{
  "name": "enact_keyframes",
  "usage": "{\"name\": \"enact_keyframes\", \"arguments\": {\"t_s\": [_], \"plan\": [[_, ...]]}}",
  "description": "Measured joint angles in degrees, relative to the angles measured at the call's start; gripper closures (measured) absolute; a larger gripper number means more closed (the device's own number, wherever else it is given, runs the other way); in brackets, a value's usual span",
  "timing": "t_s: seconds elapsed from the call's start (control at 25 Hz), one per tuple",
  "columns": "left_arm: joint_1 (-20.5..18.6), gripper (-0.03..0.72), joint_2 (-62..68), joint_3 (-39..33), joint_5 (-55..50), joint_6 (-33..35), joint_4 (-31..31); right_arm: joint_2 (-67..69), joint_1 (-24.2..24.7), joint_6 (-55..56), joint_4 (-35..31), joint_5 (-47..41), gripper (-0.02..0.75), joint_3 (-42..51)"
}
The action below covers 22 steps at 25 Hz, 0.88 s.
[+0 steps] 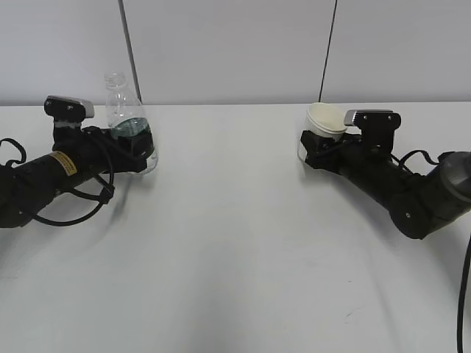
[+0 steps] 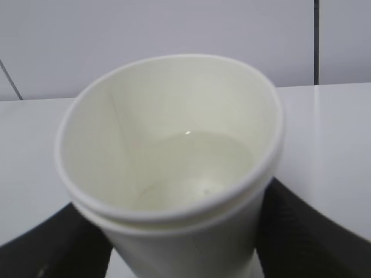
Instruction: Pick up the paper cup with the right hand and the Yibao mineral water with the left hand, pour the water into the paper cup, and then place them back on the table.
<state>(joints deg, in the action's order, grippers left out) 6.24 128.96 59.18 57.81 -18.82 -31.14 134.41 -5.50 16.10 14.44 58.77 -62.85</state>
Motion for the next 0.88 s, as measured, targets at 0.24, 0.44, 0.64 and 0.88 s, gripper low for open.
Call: {"name": "enact_keyframes", "arguments": {"t_s": [0.24, 0.44, 0.64, 0.88], "plan": [[0.0, 0.341, 0.0, 0.21, -0.06, 0.0, 0.12, 1.1, 0.0, -0.09, -0.14, 0.59, 0.217, 0.0], [0.0, 0.341, 0.0, 0.21, -0.11, 0.12, 0.17, 1.13, 0.0, -2.56, 1.02, 0.68, 0.217, 0.0], [0.0, 0.341, 0.0, 0.3, -0.33, 0.12, 0.28, 1.13, 0.0, -3.14, 1.25, 0.48, 0.218, 0.0], [0.0, 0.341, 0.0, 0.3, -0.34, 0.12, 0.28, 1.23, 0.0, -3.14, 1.35, 0.48, 0.218, 0.0]]}}
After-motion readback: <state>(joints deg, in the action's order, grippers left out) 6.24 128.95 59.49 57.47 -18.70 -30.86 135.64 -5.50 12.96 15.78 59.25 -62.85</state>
